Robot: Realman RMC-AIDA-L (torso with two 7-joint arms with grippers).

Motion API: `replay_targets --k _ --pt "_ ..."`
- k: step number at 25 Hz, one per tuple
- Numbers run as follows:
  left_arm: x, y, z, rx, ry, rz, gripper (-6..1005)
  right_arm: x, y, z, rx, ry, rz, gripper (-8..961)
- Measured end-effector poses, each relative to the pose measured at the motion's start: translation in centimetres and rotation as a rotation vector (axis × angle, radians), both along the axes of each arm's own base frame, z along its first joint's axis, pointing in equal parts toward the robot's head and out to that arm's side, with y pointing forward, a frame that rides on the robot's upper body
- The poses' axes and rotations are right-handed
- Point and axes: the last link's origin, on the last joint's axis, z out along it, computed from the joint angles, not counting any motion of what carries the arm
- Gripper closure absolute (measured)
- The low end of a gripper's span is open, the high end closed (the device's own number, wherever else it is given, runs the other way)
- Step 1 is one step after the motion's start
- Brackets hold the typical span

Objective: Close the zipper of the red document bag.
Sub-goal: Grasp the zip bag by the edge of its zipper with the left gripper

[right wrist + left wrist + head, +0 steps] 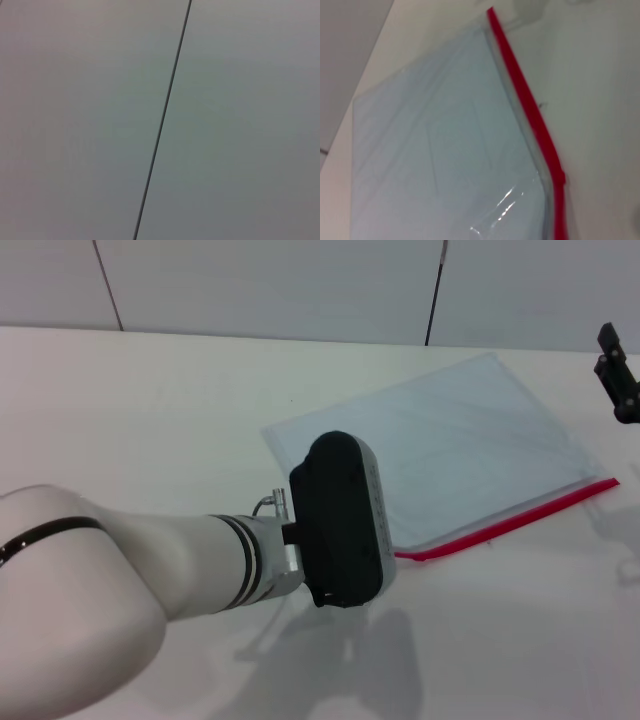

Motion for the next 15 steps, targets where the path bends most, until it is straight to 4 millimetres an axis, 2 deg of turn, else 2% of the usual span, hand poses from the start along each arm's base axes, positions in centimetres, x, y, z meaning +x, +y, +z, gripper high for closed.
replay_targets --k 6,15 --pt "0.07 -0.75 -0.45 -0.024 0.011 -0.013 129 0.03 -0.11 -0.02 0.001 0.002 0.000 272" --pt "-0.52 0.01 -0.42 -0.001 0.008 -0.063 130 0.09 -0.15 0.04 0.003 0.002 0.000 272"
